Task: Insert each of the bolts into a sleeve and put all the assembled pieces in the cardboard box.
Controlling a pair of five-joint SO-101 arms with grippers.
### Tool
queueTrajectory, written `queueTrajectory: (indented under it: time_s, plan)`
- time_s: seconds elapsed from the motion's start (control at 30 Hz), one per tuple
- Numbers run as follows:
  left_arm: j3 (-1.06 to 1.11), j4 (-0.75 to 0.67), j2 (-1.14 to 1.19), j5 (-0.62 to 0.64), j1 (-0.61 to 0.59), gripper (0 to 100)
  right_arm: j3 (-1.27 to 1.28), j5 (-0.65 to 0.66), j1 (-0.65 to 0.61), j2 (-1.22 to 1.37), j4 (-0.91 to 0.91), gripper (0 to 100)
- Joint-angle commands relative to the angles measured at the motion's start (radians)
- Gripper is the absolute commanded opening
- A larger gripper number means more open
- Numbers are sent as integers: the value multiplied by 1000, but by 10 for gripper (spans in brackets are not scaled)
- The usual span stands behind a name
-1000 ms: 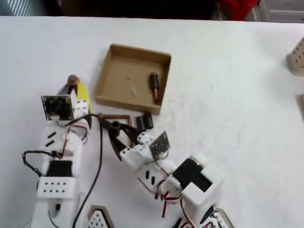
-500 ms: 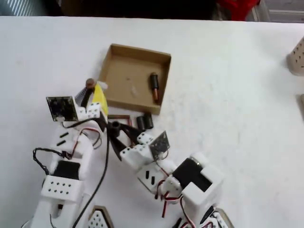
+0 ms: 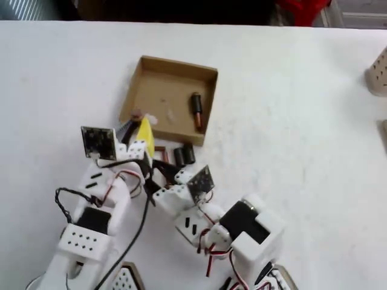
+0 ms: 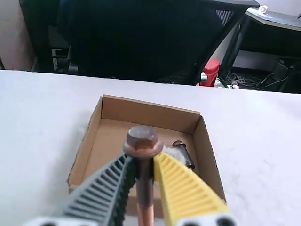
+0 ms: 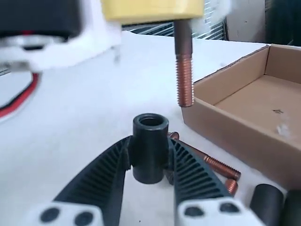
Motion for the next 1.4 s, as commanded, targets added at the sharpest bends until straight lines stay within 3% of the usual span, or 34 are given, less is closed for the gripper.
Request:
queueTrajectory:
  time_s: [0.0, 0.23, 0.6, 0.83, 1.17, 1.37]
  plan:
    - [2, -3, -24, -38, 12, 22, -31, -6, -10, -2, 7, 18]
    - [52, -5, -24, -110, 45, 22, -31, -6, -10, -4, 7, 18]
    - [-25, 0, -25, -107, 41, 22, -31, -6, -10, -1, 7, 18]
    - [-144, 262, -25, -107, 41, 22, -31, -6, -10, -1, 8, 18]
    - [-153, 302, -142, -107, 41, 22, -31, -5, -10, -1, 38, 18]
    - [-152, 468, -363, -107, 90, 22, -31, -5, -28, -8, 74, 18]
